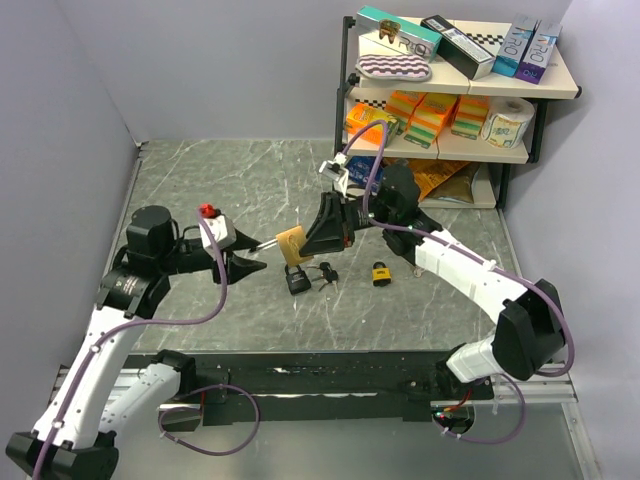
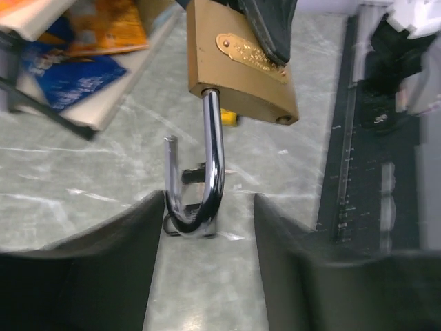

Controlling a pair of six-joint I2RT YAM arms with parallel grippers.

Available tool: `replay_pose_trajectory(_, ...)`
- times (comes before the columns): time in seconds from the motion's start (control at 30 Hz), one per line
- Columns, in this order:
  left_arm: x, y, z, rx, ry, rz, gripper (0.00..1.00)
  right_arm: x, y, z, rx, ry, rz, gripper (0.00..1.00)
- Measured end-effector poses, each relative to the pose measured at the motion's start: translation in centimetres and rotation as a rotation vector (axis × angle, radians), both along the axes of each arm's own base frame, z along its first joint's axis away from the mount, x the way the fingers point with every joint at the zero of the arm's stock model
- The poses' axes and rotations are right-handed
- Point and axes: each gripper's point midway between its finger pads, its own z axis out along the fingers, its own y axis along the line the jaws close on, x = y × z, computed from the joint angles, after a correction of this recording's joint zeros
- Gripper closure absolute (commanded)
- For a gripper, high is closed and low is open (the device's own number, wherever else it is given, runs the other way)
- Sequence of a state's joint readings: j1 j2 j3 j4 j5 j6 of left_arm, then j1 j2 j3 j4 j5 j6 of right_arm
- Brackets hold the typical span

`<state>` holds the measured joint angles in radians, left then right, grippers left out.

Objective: Lock with the key
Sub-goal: Lock the lock.

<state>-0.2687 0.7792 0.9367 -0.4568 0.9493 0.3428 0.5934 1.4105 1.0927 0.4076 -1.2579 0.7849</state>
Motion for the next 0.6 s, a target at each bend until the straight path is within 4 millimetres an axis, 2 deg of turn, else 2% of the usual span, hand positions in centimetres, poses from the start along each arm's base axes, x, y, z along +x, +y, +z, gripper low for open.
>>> replay_pose_trajectory(0.1, -0.7, -0.9, -0.1, -0.019, 0.068, -0.048, 0.64, -0.4, -0.2, 0.4, 0.011, -0.03, 0.002, 1.0)
replay_pose_trajectory(0.23, -1.7, -1.7, 0.7, -0.052, 0.126, -0.097, 0.71, -0.7, -0.4, 0.7, 0.026, -0.089, 0.001, 1.0)
replay_pose_trajectory(0.27, -1.9, -1.8, 0.9, -0.06, 0.139, -0.107, 0.79, -0.7, -0.5, 0.7, 0.029, -0.104, 0.0, 1.0)
replay_pose_trajectory(0.33, -2.3, -2.0, 1.3, -0.076, 0.171, -0.128, 0.87, -0.8, -0.6, 0.7, 0.032, -0.13, -0.001, 1.0)
replay_pose_trajectory(0.37, -2.5, -2.2, 1.5, -0.084, 0.186, -0.142, 0.95, -0.8, -0.7, 0.7, 0.032, -0.141, -0.003, 1.0)
replay_pose_trajectory(0.4, -2.6, -2.3, 1.6, -0.09, 0.207, -0.153, 0.99, -0.9, -0.7, 0.6, 0.034, -0.16, -0.003, 1.0)
replay_pose_trajectory(0.53, -2.6, -2.8, 1.8, -0.107, 0.293, -0.179, 0.96, -1.1, -1.2, 0.7, 0.036, -0.232, -0.028, 1.0)
replay_pose_trajectory(0.57, -2.6, -2.9, 1.9, -0.112, 0.311, -0.185, 0.83, -1.1, -1.3, 0.8, 0.036, -0.255, -0.042, 1.0)
replay_pose_trajectory(0.6, -2.7, -2.9, 2.0, -0.117, 0.324, -0.19, 0.76, -1.1, -1.3, 0.8, 0.038, -0.271, -0.048, 1.0)
